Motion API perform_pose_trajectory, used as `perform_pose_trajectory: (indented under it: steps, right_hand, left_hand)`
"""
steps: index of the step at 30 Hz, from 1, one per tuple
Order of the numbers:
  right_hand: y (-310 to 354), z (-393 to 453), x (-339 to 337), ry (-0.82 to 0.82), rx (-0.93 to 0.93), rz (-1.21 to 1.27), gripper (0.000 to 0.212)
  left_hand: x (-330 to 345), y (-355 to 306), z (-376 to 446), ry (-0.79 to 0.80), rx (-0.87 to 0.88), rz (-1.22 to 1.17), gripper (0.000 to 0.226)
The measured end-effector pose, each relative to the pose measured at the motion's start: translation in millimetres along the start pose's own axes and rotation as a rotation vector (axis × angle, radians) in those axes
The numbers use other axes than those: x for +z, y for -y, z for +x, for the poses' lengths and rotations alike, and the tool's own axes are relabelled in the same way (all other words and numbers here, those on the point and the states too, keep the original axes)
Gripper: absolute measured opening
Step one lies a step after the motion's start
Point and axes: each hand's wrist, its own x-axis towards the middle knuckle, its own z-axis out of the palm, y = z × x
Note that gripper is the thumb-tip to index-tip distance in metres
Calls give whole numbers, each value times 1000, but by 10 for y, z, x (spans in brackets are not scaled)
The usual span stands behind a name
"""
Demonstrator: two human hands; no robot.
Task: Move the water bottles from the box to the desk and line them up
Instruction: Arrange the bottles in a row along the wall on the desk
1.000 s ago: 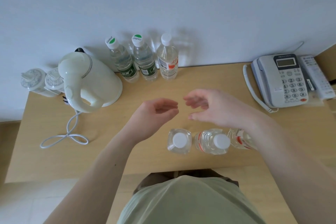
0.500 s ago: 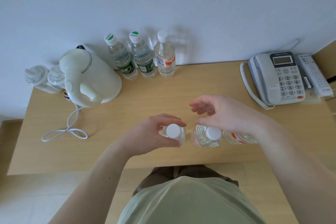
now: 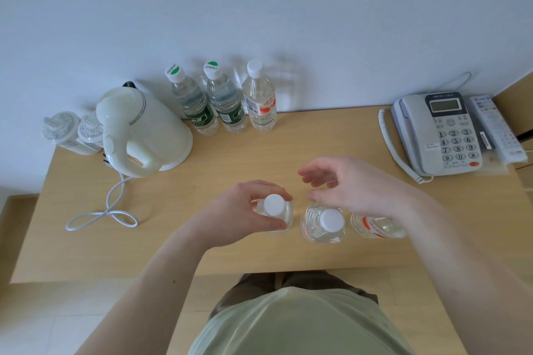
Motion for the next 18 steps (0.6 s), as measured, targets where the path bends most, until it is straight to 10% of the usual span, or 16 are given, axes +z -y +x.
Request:
perform_pose_trajectory:
  steps: [18]
  right_hand:
    - [-39,313,-354,-51,22,24,45]
  left_hand:
    - [-326,-319,543,-112,81,-12,36]
